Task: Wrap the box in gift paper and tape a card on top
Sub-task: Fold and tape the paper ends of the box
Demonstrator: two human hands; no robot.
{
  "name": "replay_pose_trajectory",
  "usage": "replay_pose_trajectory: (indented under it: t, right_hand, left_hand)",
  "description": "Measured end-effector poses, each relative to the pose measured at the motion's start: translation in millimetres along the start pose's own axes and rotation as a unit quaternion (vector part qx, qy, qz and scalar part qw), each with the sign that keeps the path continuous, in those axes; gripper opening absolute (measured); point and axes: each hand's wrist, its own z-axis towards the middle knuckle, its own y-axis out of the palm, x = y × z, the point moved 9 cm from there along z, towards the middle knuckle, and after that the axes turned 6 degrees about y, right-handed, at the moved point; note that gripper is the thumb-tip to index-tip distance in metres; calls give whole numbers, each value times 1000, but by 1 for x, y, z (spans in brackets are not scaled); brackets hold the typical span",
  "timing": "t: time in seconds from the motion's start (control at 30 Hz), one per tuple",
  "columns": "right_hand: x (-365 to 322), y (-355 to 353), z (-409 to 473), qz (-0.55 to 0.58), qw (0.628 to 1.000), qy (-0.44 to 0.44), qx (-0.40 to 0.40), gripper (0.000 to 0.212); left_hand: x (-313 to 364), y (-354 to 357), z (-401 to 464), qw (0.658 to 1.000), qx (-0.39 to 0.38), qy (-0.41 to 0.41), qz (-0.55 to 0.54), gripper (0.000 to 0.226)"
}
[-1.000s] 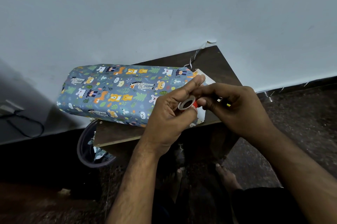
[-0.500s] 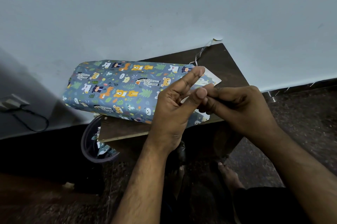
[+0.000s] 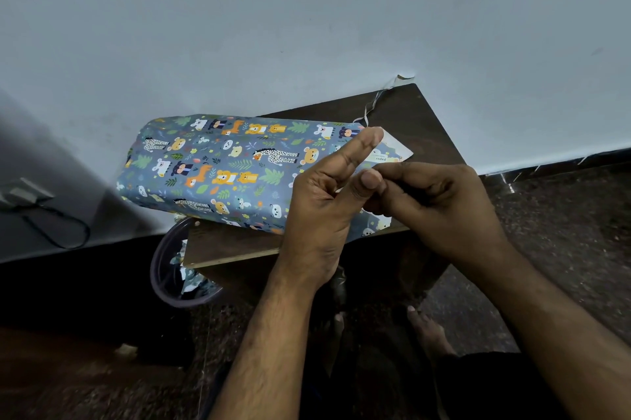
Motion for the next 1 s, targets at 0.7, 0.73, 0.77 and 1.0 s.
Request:
replay_pose_trajectory:
  t: [0.7,0.73,0.77,1.0]
  right_hand:
    - [0,7,2,56,998,14,8,22]
    - [0,7,2,59,998,14,8,22]
    - [0,6,2,62,998,13,9,22]
    - [2,9,2,115,992,51,5,19]
  left_hand:
    - [-3,3,-1,999,28,-2,-41,66]
    - [-5,4,-2,998,28,-6,-48,66]
    - [-6,4,-2,998,28,-11,-51,65]
    - [-8,4,-1,996,48,-14,-80,51]
